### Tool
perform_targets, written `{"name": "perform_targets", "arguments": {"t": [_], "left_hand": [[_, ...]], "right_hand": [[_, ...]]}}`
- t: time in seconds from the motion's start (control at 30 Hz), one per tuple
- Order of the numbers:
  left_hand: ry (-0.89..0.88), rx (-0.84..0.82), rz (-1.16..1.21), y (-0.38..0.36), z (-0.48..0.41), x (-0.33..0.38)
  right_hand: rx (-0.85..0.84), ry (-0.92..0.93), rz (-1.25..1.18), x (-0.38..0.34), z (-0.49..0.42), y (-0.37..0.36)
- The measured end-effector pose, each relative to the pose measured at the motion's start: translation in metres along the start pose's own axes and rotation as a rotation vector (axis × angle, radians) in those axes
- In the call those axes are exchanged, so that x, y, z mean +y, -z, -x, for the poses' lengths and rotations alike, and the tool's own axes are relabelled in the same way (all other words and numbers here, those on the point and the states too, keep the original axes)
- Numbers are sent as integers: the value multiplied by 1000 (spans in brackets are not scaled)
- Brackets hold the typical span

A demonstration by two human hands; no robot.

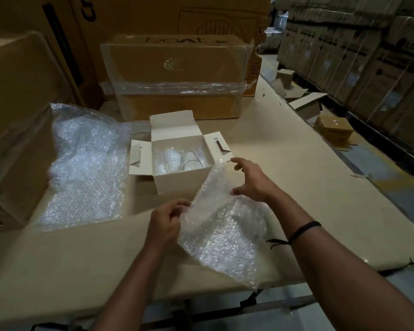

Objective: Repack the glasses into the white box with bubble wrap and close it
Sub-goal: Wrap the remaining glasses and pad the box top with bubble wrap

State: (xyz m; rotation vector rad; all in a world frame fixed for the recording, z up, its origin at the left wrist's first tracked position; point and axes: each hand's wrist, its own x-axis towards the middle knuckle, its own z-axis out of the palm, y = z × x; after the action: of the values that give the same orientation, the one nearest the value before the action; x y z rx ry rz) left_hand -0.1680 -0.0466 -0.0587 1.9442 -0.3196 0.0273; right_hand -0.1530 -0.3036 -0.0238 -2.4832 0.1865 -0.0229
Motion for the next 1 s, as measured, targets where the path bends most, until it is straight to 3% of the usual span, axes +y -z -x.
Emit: {"name": "perform_targets", "arguments": {"t": [0.17, 0.27, 0.33, 0.47, 0.63, 0.8, 1.0], "left_hand": [[-12, -9, 229, 21, -16, 7], [89, 29, 405, 30, -15, 7], [189, -51, 436, 35, -12, -6], [296, -130, 360, 34, -13, -21], [270, 80, 349, 31, -21, -18], [302, 58, 263, 34, -23, -37], [70, -22, 31, 27, -14, -45]], "right_hand": [[-183, 64, -163, -10, -8, -5], [-67, 98, -321, -16, -6, -11], [7, 29, -529, -16, -2, -12], [21, -41, -576, -6, 1, -20], [53, -43, -578, -2, 1, -21], [64, -29, -620, 14, 2, -15], [79, -180, -669, 31, 3, -10]]}}
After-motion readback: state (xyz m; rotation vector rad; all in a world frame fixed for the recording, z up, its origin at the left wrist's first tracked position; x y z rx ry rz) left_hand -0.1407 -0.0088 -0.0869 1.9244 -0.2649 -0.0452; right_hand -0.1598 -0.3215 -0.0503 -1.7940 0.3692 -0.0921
